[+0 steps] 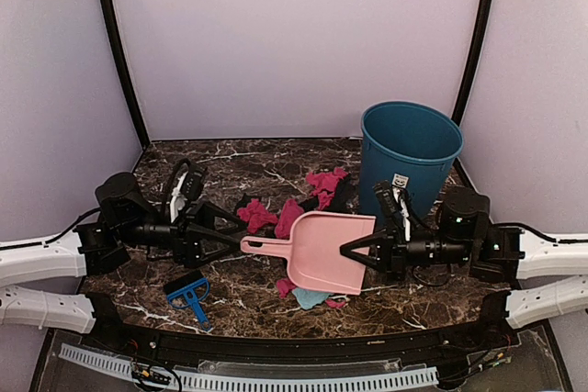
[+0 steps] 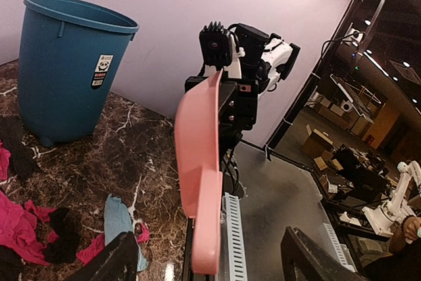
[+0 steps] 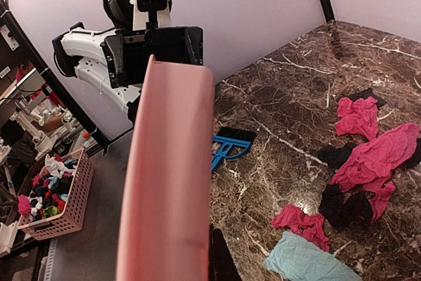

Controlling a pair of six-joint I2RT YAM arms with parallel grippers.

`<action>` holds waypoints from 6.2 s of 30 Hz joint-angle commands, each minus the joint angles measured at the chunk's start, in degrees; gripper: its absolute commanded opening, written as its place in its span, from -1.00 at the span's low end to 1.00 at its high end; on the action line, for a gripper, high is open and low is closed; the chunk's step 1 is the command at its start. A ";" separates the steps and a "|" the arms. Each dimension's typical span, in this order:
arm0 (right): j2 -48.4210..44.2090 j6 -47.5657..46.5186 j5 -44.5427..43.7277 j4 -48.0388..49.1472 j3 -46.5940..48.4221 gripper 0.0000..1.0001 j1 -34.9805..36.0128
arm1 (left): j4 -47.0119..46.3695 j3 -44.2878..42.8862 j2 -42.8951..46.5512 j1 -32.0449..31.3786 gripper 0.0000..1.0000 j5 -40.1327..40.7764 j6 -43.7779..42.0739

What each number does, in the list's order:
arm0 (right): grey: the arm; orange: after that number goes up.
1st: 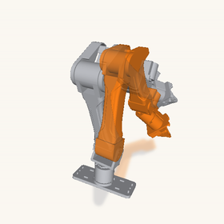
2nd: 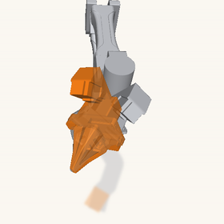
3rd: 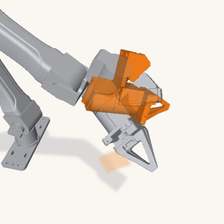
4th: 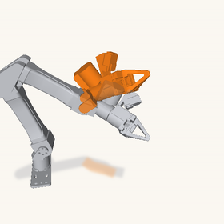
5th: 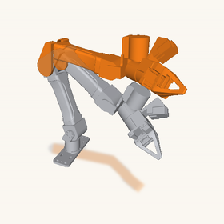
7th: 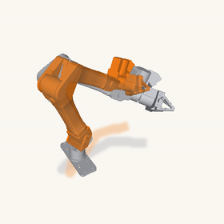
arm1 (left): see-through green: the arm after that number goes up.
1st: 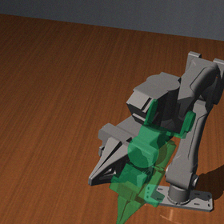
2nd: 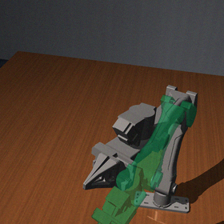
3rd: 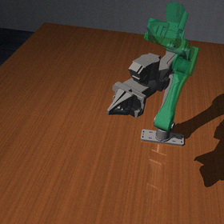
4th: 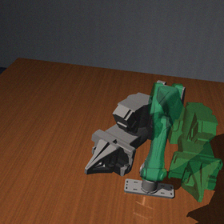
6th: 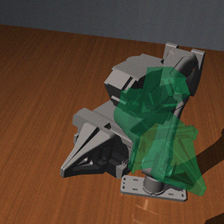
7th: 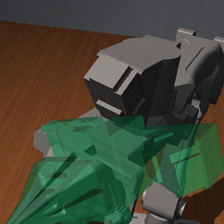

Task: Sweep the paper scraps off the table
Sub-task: Pass from the right arm to the left, then adjust the broom at the center of the board.

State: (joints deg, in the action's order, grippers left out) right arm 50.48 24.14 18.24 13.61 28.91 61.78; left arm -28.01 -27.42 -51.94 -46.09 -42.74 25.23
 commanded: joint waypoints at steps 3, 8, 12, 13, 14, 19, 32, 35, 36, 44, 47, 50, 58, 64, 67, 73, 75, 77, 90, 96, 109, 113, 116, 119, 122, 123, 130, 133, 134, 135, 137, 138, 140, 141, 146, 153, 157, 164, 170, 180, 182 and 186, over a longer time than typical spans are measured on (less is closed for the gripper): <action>3.02 1.46 1.38 3.97 2.01 -1.00 -0.37 | -1.69 -3.86 -2.53 -2.33 0.49 -2.25 -2.68; 3.95 1.09 1.16 4.62 2.13 -1.00 -0.43 | 0.42 -5.07 -5.12 -3.19 0.44 0.35 -3.74; 3.71 0.95 1.09 4.77 2.02 -1.00 -0.45 | 1.31 -5.11 -6.11 -3.18 0.45 2.65 -4.15; 3.58 0.87 1.10 4.76 2.07 -1.00 -0.46 | 1.63 -5.15 -6.43 -3.20 0.46 2.97 -4.23; 3.47 0.83 0.93 4.72 2.08 -1.00 -0.51 | 1.88 -5.11 -6.55 -3.17 0.46 3.11 -4.30; 2.78 0.47 -1.91 4.32 2.02 -1.00 -0.50 | 2.31 -4.36 -6.37 -3.32 0.45 3.18 -4.04; 3.69 0.72 -2.78 5.54 1.43 -1.00 -0.67 | 1.57 -4.52 -8.95 -3.79 0.09 3.00 -3.51; 3.74 0.82 -2.81 5.81 1.24 -1.00 -0.65 | 1.84 -5.09 -9.88 -3.87 -0.13 4.03 -3.35; 3.65 0.82 -2.85 5.82 1.20 -1.00 -0.61 | 1.91 -5.27 -10.34 -3.91 -0.24 4.27 -3.35; 3.36 0.66 -4.53 5.47 0.74 -1.00 -0.79 | 1.22 -5.05 -10.36 -3.93 -0.70 6.12 -2.67; 3.55 0.56 -4.89 5.17 0.66 -0.97 -1.08 | 1.32 -4.66 -9.46 -3.96 -0.84 7.17 -2.10; 3.83 0.26 -5.41 4.38 1.06 -0.69 -1.22 | 3.49 -4.53 -8.44 -3.98 -0.95 11.17 -1.17; 3.17 -0.99 -8.52 0.99 1.98 0.05 -1.78 | 10.13 -2.73 -2.82 -3.94 -1.00 18.75 1.73; 2.83 -1.59 -10.23 -0.73 2.33 0.57 -2.18 | 17.07 -1.92 3.50 -3.95 -1.00 25.77 3.78; 2.76 -1.99 -11.06 -1.36 2.46 0.67 -2.20 | 21.22 -1.82 5.42 -3.99 -1.00 29.05 4.85; 2.79 -2.80 -13.63 -2.52 2.80 0.71 -2.26 | 29.20 -1.98 8.76 -3.98 -1.00 34.23 8.19; 3.15 -2.87 -14.94 -2.98 2.91 0.71 -2.23 | 31.80 -1.95 10.59 -3.96 -1.00 35.49 9.56; 3.59 -2.91 -16.28 -3.35 3.07 0.71 -2.23 | 34.34 -1.94 12.34 -4.01 -1.00 36.80 10.92; 11.15 -3.48 -21.49 -1.61 5.29 0.71 -2.26 | 50.68 -3.21 22.56 -3.98 -1.00 49.76 18.16; 18.33 -4.11 -16.76 1.79 7.48 0.69 -1.49 | 57.34 -4.48 24.68 -3.96 -1.00 58.63 22.94; 43.20 -3.50 -23.40 6.67 22.22 0.60 14.25 | 61.89 -5.23 30.06 -3.95 -1.00 69.98 26.52; 51.23 -3.49 -26.36 5.75 29.02 0.59 18.92 | 62.30 -5.25 30.98 -3.93 -1.00 71.09 26.90; 55.68 -3.19 -27.93 5.72 32.97 0.60 21.24 | 62.41 -5.14 31.23 -3.92 -1.00 71.53 26.93; 59.51 -3.04 -30.02 5.29 36.48 0.61 23.14 | 62.71 -5.26 31.56 -4.00 -1.00 72.04 27.13; 62.60 -3.04 -32.71 3.98 40.16 0.64 24.70 | 63.03 -5.30 32.11 -3.98 -1.00 72.57 27.44; 63.43 -2.93 -33.34 3.79 40.92 0.65 25.08 | 63.24 -5.29 32.48 -3.99 -1.00 72.77 27.73; 67.76 -1.93 -36.93 2.07 45.01 0.67 26.33 | 65.31 -5.67 34.55 -3.93 -1.00 76.30 29.56; 69.38 -2.25 -38.15 1.28 46.94 0.66 26.94 | 65.41 -5.84 35.28 -3.99 -1.00 77.12 29.53; 69.87 -2.26 -38.45 1.33 47.42 0.66 27.03 | 65.44 -5.87 35.47 -4.00 -1.00 77.42 29.52; 70.50 -2.26 -38.73 1.41 47.89 0.65 27.14 | 65.53 -5.84 35.53 -3.94 -1.00 77.53 29.57; 72.14 -2.16 -39.54 1.19 49.36 0.64 27.38 | 65.54 -5.79 35.59 -3.95 -1.00 77.69 29.60; 73.08 -2.10 -40.04 0.81 50.31 0.63 27.69 | 65.54 -5.75 35.64 -3.94 -1.00 77.71 29.65; 75.40 -2.00 -41.22 -0.47 53.37 0.61 28.13 | 65.47 -5.64 35.75 -3.93 -1.00 77.76 29.69; 76.51 -1.93 -41.79 -1.40 54.69 0.60 28.44 | 65.51 -5.61 35.76 -3.99 -1.00 77.73 29.69; 81.28 -1.82 -43.98 -4.45 60.59 0.56 29.51 | 65.52 -5.45 36.13 -3.94 -1.00 77.81 29.70; 87.00 -2.47 -46.81 -8.95 66.92 0.48 30.31 | 65.40 -5.29 36.17 -3.94 -1.00 77.64 29.65; 89.22 -2.96 -49.19 -11.31 69.10 0.38 30.84 | 65.27 -5.19 36.29 -3.93 -1.00 77.63 29.61; 89.11 -2.46 -51.95 -12.02 67.00 0.06 30.95 | 65.19 -5.10 36.43 -3.93 -1.00 77.57 29.48; 88.88 -2.32 -55.55 -13.37 64.88 -0.28 30.86 | 65.13 -5.01 36.50 -3.97 -1.00 77.59 29.43; 79.00 -3.18 -56.09 -9.38 49.65 -0.72 29.66 | 65.09 -5.01 36.42 -3.95 -1.00 77.45 29.35; 77.48 -3.46 -56.24 -9.05 46.84 -0.72 29.43 | 65.07 -5.01 36.40 -3.97 -1.00 77.38 29.35; 74.16 -3.68 -56.41 -9.27 42.08 -0.74 28.56 | 64.98 -4.93 36.26 -3.93 -1.00 77.21 29.39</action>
State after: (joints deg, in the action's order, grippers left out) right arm 126.80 21.47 -36.21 8.71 75.83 91.61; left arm 36.97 -31.62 -16.73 -50.00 33.91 54.70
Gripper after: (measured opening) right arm 0.165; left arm 0.135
